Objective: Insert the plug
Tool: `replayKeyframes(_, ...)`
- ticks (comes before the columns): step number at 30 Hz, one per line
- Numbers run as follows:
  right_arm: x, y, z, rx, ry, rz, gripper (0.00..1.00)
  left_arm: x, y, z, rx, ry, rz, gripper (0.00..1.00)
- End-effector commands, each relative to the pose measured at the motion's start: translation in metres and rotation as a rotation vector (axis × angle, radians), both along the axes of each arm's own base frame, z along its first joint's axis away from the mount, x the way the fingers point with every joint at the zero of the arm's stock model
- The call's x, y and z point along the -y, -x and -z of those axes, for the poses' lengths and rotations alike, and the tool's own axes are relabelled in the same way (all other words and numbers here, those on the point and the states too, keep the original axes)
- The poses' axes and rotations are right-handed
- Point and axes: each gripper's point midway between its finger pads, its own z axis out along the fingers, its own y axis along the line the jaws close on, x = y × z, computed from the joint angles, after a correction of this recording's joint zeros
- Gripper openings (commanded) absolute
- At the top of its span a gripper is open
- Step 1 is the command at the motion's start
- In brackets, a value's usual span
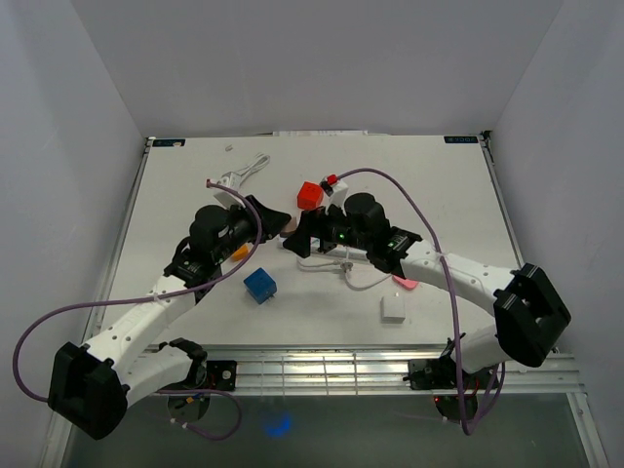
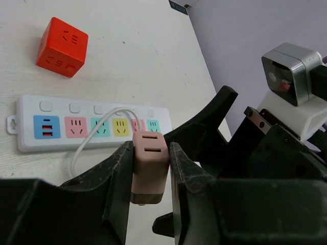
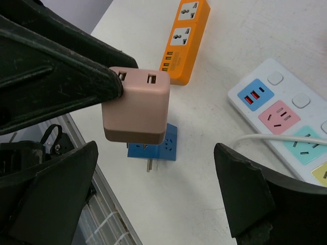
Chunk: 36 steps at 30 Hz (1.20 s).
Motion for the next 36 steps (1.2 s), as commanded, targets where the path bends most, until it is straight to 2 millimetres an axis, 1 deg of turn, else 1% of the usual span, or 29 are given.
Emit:
replayKeyframes(1, -0.012, -0.015, -0.038, 0.095, -0.087, 0.03, 1.0, 0.002, -0.005, -0.029, 0.062, 0.042, -0.024, 0.0)
replayKeyframes(4, -0.015, -0.015, -0.041, 0.103, -0.099, 0.027, 1.0, 0.003, -0.003, -0.028, 0.063, 0.04, -0.025, 0.0)
replayKeyframes(5, -0.016, -0.015, -0.04, 0.102, -0.098, 0.026, 0.96, 0.003, -0.003, -0.027, 0.06, 0.041, -0.025, 0.0)
replayKeyframes(7, -0.017, -0.016, -0.042, 0.106, -0.104, 0.026, 0.93, 0.004, -0.003, -0.027, 0.058, 0.042, -0.022, 0.0)
replayKeyframes(8, -0.018, -0.016, -0.041, 0.106, -0.105, 0.025, 0.88, 0.005, -0.002, -0.026, 0.056, 0.042, -0.021, 0.0)
replayKeyframes(12, -0.02, -0.017, -0.039, 0.104, -0.108, 0.019, 0.84, 0.009, -0.001, -0.028, 0.055, 0.051, -0.013, 0.0)
replayKeyframes(14, -0.022, -0.016, -0.039, 0.104, -0.116, 0.011, 0.77, 0.01, -0.001, -0.027, 0.054, 0.05, -0.011, 0.0)
replayKeyframes(19, -0.023, -0.016, -0.04, 0.117, -0.126, 0.004, 0.66, 0.015, 0.001, -0.025, 0.062, 0.047, 0.014, 0.0)
replayKeyframes(21, -0.023, -0.015, -0.038, 0.121, -0.115, -0.004, 0.54, 0.016, 0.002, -0.025, 0.061, 0.046, 0.024, 0.0)
replayKeyframes(22, -0.023, -0.015, -0.038, 0.123, -0.113, -0.004, 0.52, 0.017, 0.002, -0.024, 0.06, 0.045, 0.024, 0.0)
replayKeyframes(23, -0.023, -0.014, -0.038, 0.127, -0.113, -0.01, 0.43, 0.016, 0.003, -0.023, 0.058, 0.044, 0.024, 0.0)
replayKeyframes(25, -0.022, -0.013, -0.035, 0.138, -0.105, -0.023, 0.33, 0.016, 0.003, -0.022, 0.057, 0.043, 0.024, 0.0)
replayKeyframes(26, -0.022, -0.012, -0.035, 0.143, -0.102, -0.031, 0.26, 0.016, 0.003, -0.021, 0.056, 0.04, 0.026, 0.01)
replayKeyframes(28, -0.02, -0.011, -0.03, 0.159, -0.08, -0.04, 0.22, 0.019, 0.004, -0.022, 0.054, 0.024, 0.043, 0.08)
replayKeyframes(29, -0.019, -0.011, -0.031, 0.169, -0.074, -0.039, 0.21, 0.019, 0.002, -0.022, 0.046, 0.014, 0.042, 0.17)
replayKeyframes(31, -0.014, -0.011, -0.026, 0.193, -0.045, -0.043, 0.21, 0.022, 0.003, -0.024, 0.026, -0.009, 0.062, 0.27)
replayKeyframes(32, -0.011, -0.012, -0.028, 0.209, -0.038, -0.038, 0.21, 0.022, 0.003, -0.025, 0.019, -0.014, 0.064, 0.36)
replayKeyframes(33, -0.01, -0.01, -0.027, 0.219, -0.03, -0.042, 0.21, 0.022, 0.005, -0.022, -0.003, -0.027, 0.071, 0.4)
replayKeyframes(34, -0.007, -0.009, -0.023, 0.225, -0.018, -0.044, 0.21, 0.024, 0.006, -0.031, 0.003, -0.023, 0.083, 0.44)
replayKeyframes(35, -0.004, -0.01, -0.025, 0.249, -0.007, -0.042, 0.21, 0.023, 0.009, -0.026, -0.027, -0.039, 0.09, 0.47)
replayKeyframes(36, -0.003, -0.009, -0.024, 0.256, 0.0, -0.047, 0.21, 0.022, 0.011, -0.027, -0.037, -0.044, 0.091, 0.51)
